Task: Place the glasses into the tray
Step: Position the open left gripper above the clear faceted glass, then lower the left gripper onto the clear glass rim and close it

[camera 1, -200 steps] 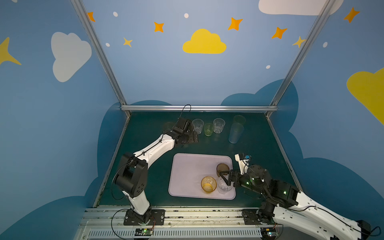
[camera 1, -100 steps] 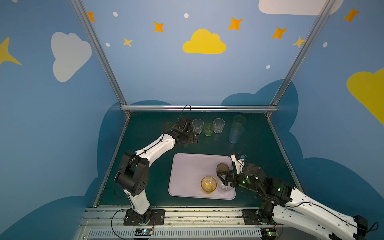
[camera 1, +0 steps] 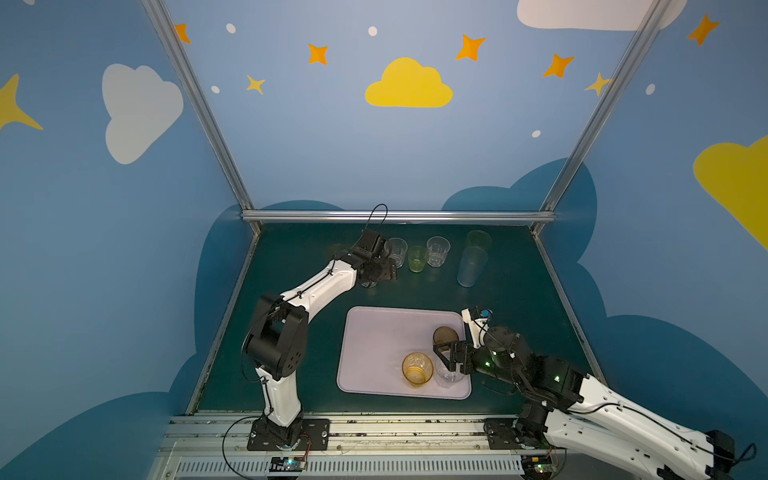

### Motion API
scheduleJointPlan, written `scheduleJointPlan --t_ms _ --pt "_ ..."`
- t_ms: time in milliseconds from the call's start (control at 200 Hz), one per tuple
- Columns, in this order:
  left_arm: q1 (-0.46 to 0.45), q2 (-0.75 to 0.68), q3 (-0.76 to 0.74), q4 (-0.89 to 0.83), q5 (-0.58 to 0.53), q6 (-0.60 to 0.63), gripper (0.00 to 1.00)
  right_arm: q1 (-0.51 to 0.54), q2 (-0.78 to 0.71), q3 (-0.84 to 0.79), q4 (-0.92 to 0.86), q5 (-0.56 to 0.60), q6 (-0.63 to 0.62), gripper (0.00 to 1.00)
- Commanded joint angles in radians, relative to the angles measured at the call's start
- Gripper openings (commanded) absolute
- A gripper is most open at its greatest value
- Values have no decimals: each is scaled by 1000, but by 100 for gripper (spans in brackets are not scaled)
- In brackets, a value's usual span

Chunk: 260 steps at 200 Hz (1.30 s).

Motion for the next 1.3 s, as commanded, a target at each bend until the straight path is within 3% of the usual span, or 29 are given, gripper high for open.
scheduleJointPlan --t_ms 0,631,1297 --pt "5 29 46 -41 -18 31 82 -6 -2 12 21 6 4 87" --pt "5 142 165 -100 -106 95 60 -25 -4 -7 29 5 11 87" --pt "5 218 221 -128 -128 119 50 -39 9 -16 51 -8 10 87"
